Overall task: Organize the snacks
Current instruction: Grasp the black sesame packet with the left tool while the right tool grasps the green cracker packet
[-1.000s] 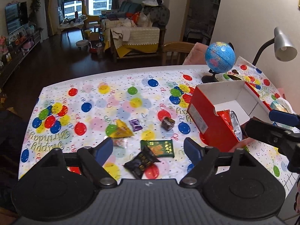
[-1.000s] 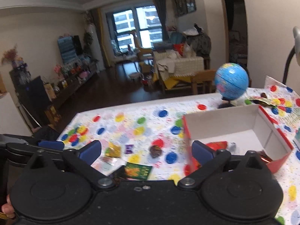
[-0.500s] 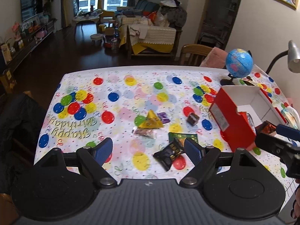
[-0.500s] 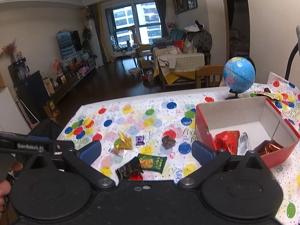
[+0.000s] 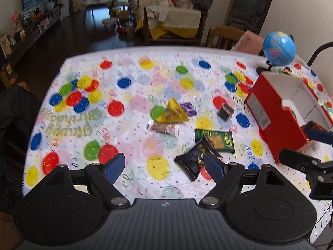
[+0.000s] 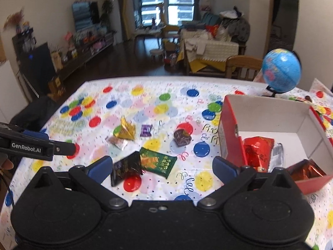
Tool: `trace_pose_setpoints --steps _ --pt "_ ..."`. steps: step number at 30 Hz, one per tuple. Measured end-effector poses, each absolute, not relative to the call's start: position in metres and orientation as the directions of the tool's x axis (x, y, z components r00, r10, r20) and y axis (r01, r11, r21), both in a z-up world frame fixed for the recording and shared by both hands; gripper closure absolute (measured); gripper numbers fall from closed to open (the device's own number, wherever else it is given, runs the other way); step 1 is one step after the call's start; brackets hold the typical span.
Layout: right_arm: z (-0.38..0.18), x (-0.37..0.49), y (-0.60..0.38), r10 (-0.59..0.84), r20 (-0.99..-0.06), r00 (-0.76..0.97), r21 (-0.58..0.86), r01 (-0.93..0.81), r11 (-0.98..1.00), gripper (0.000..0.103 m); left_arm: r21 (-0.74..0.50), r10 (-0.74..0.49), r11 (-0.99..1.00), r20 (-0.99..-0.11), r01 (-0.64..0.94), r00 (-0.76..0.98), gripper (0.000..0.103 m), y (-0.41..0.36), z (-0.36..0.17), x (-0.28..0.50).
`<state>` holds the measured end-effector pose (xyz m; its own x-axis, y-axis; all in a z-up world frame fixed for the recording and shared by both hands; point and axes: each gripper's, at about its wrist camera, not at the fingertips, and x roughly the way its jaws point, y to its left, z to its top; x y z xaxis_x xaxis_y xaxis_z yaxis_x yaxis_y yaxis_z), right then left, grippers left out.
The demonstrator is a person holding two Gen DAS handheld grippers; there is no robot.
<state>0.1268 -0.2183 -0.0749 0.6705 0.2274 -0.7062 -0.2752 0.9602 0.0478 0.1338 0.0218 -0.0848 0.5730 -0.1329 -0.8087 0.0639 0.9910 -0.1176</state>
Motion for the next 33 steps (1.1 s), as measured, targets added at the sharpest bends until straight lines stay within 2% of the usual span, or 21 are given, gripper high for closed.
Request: trace_pose_setpoints --steps 12,15,19,23,33 --pt "-0.109 0.180 -0.216 0.284 -0.796 0.534 -0.015 -0.486 0.874 0.006 -0.092 -0.135 0.989 -0.866 0.112 0.481 0.020 -0.004 -0.128 0.173" --pt "-0.115 0.189 -0.212 0.283 -0.820 0.498 -0.048 -0.552 0.832 0.008 -0.099 -0.169 0.980 -0.877 0.174 0.449 0.020 -0.013 -0.137 0.181" --pt "-0.127 0.201 -0.204 0.284 -0.855 0.434 -0.076 -0.647 0.759 0.016 -0.095 -0.217 0.951 -0.885 0.296 0.412 0.020 -0.029 -0.147 0.189" --pt "-0.138 0.210 -0.195 0.287 -0.884 0.368 -0.082 -0.728 0.681 0.018 -0.102 -0.245 0.924 -0.898 0.368 0.366 0.020 -0.039 -0.158 0.201" --pt "-0.164 0.235 -0.181 0.275 -0.916 0.291 -0.080 -0.806 0.586 0.026 -0.108 -0.245 0.913 -0.917 0.393 0.316 0.021 -0.038 -0.180 0.223"
